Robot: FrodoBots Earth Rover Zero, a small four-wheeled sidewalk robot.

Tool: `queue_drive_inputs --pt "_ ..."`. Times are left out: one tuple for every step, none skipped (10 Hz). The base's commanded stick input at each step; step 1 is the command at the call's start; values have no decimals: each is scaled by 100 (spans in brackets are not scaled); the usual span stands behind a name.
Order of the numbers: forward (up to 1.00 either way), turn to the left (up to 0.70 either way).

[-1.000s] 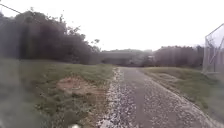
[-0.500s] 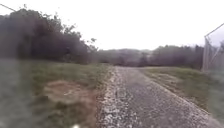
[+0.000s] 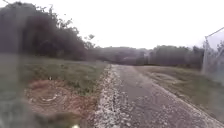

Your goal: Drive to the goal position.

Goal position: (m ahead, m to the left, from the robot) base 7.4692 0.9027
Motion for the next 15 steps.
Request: queue_drive_inputs --pt "70 -14" --pt "70 -14" --pt "70 -14" --pt "70 -14" --pt "70 -14" --pt "70 -14" --pt "70 -14" --pt "70 -14" --pt "70 -14" --pt "70 -14" --pt "70 -14" --pt "70 -14" --pt "70 -14" --pt "70 -14" --pt "70 -14"
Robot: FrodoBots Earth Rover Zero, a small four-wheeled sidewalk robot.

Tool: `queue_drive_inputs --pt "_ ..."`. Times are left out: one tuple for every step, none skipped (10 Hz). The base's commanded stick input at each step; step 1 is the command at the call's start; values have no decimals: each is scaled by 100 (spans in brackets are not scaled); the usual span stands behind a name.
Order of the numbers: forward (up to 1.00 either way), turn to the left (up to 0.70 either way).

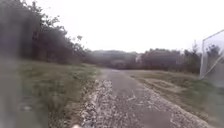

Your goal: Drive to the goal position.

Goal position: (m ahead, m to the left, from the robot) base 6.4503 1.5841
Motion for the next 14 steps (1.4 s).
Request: queue_drive_inputs --pt "70 -14" --pt "70 -14" --pt "70 -14" --pt "70 -9" --pt "70 -5" --pt "70 0" --pt "70 0" --pt "70 0" --pt "70 0" --pt "70 0" --pt "70 0" --pt "70 0" --pt "70 0" --pt "70 0"
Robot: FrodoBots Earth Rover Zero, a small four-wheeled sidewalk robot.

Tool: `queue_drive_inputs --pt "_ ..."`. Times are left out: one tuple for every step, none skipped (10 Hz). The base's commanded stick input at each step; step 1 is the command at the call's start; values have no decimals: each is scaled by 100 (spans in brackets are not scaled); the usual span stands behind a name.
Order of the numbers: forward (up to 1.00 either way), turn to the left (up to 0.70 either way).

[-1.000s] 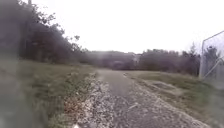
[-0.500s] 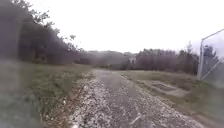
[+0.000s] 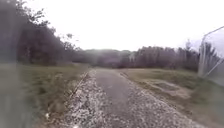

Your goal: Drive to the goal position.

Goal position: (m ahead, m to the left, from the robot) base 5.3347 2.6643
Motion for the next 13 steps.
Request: queue_drive_inputs --pt "70 0" --pt "70 0" --pt "70 0" --pt "70 0" --pt "70 2" --pt "70 7" --pt "70 11" --pt "70 14" --pt "70 5" --pt "70 0" --pt "70 0" --pt "70 0" --pt "70 0"
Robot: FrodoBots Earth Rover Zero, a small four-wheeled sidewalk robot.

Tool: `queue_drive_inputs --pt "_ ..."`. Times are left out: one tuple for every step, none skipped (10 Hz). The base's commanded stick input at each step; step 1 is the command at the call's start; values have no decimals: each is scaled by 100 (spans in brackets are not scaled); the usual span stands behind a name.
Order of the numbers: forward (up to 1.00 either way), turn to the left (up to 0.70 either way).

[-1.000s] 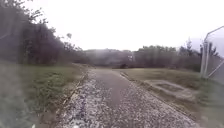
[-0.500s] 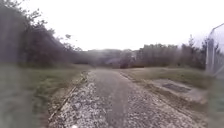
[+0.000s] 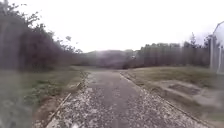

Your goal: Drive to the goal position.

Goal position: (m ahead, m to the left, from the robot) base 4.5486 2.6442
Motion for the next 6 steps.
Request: queue_drive_inputs --pt "70 0" --pt "70 0" --pt "70 0" --pt "70 0" --pt "32 0" --pt "0 0"
